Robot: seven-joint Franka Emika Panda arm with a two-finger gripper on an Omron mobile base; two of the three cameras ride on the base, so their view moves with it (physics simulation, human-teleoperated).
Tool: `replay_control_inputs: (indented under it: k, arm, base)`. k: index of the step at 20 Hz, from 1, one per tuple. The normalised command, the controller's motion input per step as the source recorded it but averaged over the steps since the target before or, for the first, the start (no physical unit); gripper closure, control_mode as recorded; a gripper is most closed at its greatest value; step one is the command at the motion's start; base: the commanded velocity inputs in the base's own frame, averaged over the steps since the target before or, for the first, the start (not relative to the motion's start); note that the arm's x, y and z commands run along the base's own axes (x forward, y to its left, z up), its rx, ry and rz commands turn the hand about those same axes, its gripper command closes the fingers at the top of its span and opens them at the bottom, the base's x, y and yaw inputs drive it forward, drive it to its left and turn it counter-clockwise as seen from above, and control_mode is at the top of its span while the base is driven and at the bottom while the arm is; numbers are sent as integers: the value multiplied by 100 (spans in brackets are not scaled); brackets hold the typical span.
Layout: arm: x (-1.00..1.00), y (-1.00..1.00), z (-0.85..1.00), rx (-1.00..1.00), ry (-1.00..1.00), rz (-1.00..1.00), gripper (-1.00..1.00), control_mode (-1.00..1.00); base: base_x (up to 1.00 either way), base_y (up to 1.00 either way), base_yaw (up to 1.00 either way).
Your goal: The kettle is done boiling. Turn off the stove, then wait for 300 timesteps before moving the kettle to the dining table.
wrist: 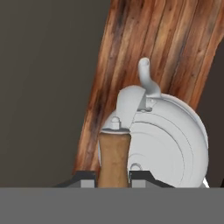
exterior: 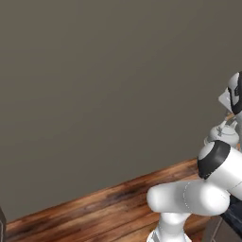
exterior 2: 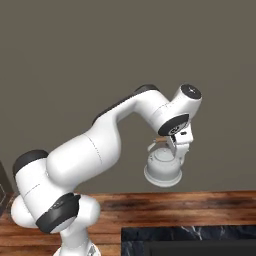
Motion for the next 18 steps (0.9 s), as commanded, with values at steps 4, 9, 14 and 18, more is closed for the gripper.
replay_control_inputs:
  k: [4,9,14,18]
  arm:
    - [0,0,0,0,0,0,100,100]
    - [0,0,0,0,0,0,100,100]
    - [0,0,0,0,0,0,100,100]
    - [0,0,0,0,0,0,100,100]
  base:
    - [-9,-31,-46]
    - [-9,-26,-48]
    - [-12,-20,-50]
    - [-15,-19,-51]
